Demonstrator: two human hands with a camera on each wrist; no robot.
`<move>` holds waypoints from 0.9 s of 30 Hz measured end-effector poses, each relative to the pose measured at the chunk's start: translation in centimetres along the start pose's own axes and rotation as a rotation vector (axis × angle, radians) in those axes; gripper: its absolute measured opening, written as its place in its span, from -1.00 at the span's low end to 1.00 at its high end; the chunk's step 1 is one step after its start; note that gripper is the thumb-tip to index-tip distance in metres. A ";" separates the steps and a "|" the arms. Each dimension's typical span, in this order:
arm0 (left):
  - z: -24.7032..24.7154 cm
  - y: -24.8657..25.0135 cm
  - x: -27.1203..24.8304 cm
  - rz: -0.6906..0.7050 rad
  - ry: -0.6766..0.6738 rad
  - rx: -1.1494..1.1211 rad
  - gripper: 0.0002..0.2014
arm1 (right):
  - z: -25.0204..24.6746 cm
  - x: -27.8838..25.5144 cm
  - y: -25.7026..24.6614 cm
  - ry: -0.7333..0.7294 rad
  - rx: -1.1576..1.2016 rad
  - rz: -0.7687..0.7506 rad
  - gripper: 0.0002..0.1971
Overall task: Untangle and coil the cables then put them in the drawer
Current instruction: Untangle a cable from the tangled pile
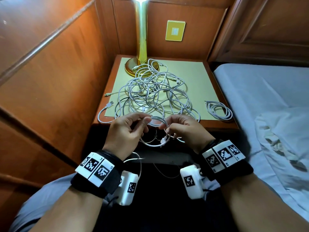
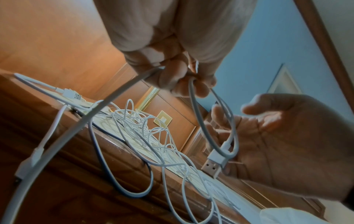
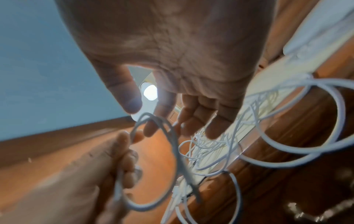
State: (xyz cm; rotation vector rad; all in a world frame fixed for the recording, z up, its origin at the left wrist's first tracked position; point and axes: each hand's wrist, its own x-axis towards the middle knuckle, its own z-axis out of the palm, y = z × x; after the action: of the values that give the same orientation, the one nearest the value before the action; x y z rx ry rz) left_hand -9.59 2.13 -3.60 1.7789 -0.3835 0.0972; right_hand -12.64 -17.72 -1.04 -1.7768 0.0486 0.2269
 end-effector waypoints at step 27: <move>-2.7 -0.7 1.6 -0.085 -0.036 -0.001 -0.92 | -2.9 -0.1 -0.7 0.092 0.881 0.167 -0.70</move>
State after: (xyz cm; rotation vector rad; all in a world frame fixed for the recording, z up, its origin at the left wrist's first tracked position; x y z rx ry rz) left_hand -7.51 4.50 -3.12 1.7952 -0.3332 0.0052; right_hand -12.27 -20.36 0.19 -0.9023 0.3153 0.2002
